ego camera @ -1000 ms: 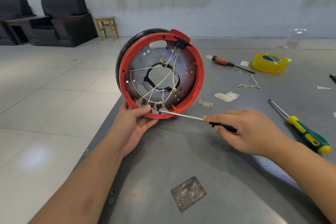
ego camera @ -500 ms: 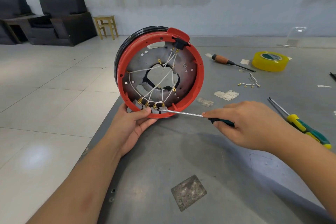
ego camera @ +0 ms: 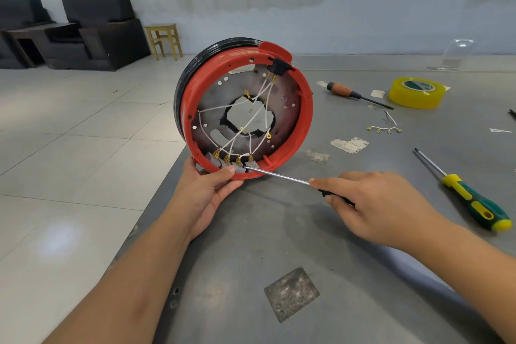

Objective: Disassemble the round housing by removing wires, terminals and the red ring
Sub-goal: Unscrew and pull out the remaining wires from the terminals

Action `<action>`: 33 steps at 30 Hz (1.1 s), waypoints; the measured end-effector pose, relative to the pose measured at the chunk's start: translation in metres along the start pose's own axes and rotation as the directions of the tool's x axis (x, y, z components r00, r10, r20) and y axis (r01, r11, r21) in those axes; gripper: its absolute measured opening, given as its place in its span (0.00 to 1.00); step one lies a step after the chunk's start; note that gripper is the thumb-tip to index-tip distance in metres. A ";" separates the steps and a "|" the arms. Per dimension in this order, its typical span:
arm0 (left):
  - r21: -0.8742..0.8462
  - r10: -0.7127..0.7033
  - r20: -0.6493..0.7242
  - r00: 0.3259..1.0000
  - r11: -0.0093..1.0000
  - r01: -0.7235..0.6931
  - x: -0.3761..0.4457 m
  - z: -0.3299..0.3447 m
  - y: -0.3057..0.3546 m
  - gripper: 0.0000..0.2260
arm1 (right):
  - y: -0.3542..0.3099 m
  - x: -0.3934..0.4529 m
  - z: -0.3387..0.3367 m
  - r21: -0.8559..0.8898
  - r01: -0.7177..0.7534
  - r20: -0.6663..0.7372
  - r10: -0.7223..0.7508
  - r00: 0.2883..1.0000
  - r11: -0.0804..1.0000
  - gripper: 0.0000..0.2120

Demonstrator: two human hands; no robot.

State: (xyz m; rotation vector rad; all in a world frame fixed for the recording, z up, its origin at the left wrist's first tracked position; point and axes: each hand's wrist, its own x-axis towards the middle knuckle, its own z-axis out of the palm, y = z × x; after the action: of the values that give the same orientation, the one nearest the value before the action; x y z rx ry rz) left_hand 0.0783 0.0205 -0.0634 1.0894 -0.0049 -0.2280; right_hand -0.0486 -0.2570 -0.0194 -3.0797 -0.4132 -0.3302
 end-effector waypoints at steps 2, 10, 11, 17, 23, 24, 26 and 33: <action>-0.012 0.002 -0.012 1.000 1.000 -0.002 0.000 0.000 0.000 0.26 | -0.002 -0.002 0.007 0.051 0.000 -0.065 0.003 0.998 0.999 0.20; -0.066 0.012 -0.038 0.999 0.998 -0.014 0.000 0.001 0.001 0.24 | -0.010 -0.002 0.021 0.143 -0.015 -0.156 0.038 0.987 0.990 0.18; -0.072 0.008 -0.046 0.999 0.997 -0.012 0.000 0.001 0.002 0.24 | -0.011 -0.002 0.022 0.160 -0.023 -0.149 0.047 0.988 0.987 0.18; -0.088 -0.001 -0.064 0.998 0.996 -0.004 0.001 0.002 0.001 0.25 | -0.013 -0.002 0.022 0.223 -0.059 -0.074 0.077 0.994 0.973 0.19; -0.125 -0.011 -0.079 0.997 0.992 0.001 0.001 0.002 0.002 0.25 | -0.016 -0.004 0.022 0.256 -0.072 -0.041 0.085 0.996 0.964 0.18; -0.125 -0.009 -0.077 0.997 0.992 0.000 0.001 0.002 0.002 0.25 | -0.016 -0.004 0.023 0.262 -0.073 -0.043 0.087 0.995 0.962 0.18; -0.126 0.000 -0.078 0.997 0.992 -0.010 0.000 0.003 0.003 0.24 | -0.018 -0.004 0.024 0.281 -0.077 -0.045 0.094 0.995 0.957 0.17; -0.119 0.022 -0.076 0.997 0.992 -0.031 -0.004 0.004 0.005 0.15 | -0.026 -0.002 0.028 0.345 -0.088 -0.058 0.115 0.992 0.935 0.16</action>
State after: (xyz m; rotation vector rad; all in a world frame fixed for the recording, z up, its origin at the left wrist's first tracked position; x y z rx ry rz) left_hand 0.0750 0.0195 -0.0571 0.9773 0.0603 -0.1615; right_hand -0.0514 -0.2311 -0.0474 -2.7261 -0.2732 -0.3335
